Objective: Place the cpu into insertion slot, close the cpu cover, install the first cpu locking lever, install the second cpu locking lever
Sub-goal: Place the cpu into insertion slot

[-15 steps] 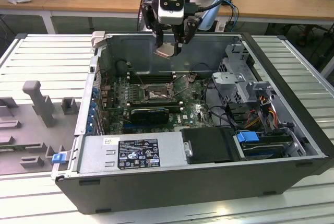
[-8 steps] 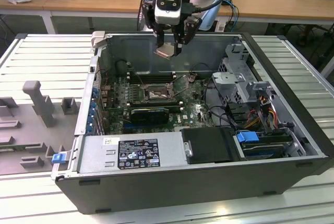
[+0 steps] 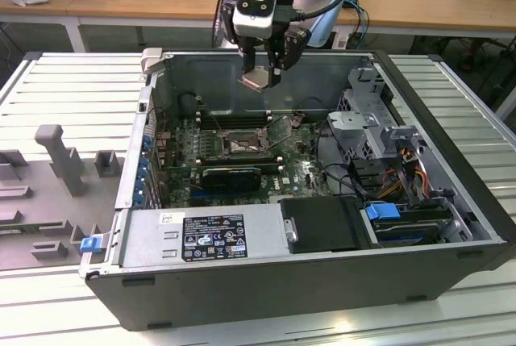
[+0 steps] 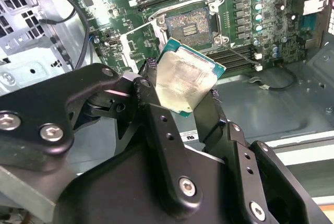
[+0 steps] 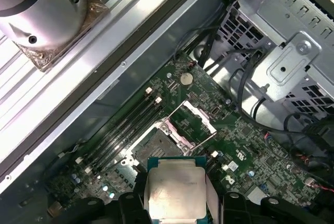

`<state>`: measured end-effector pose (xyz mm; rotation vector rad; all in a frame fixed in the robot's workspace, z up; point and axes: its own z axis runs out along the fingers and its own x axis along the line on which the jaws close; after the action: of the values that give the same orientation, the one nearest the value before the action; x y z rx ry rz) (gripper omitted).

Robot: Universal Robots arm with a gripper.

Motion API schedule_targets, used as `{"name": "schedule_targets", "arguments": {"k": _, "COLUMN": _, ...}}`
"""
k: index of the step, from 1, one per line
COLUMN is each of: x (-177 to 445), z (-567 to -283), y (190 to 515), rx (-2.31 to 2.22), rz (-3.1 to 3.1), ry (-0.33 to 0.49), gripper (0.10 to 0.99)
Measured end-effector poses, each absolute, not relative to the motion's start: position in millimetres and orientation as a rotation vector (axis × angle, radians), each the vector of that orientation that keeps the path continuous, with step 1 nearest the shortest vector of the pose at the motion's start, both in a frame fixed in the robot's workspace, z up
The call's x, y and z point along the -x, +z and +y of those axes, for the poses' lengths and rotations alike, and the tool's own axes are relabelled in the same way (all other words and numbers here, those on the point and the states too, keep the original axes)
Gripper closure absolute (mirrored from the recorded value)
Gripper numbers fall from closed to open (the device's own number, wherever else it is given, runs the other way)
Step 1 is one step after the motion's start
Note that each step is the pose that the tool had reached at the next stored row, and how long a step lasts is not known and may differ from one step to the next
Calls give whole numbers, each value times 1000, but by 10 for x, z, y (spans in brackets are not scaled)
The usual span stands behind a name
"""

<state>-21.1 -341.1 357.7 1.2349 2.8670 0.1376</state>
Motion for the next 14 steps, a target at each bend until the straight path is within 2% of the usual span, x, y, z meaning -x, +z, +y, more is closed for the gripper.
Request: {"name": "schedule_targets", "arguments": {"k": 14, "x": 212, "z": -3411, "y": 3499, "rx": -1466, "rz": 2748, "ry": 134, "gripper": 557}}
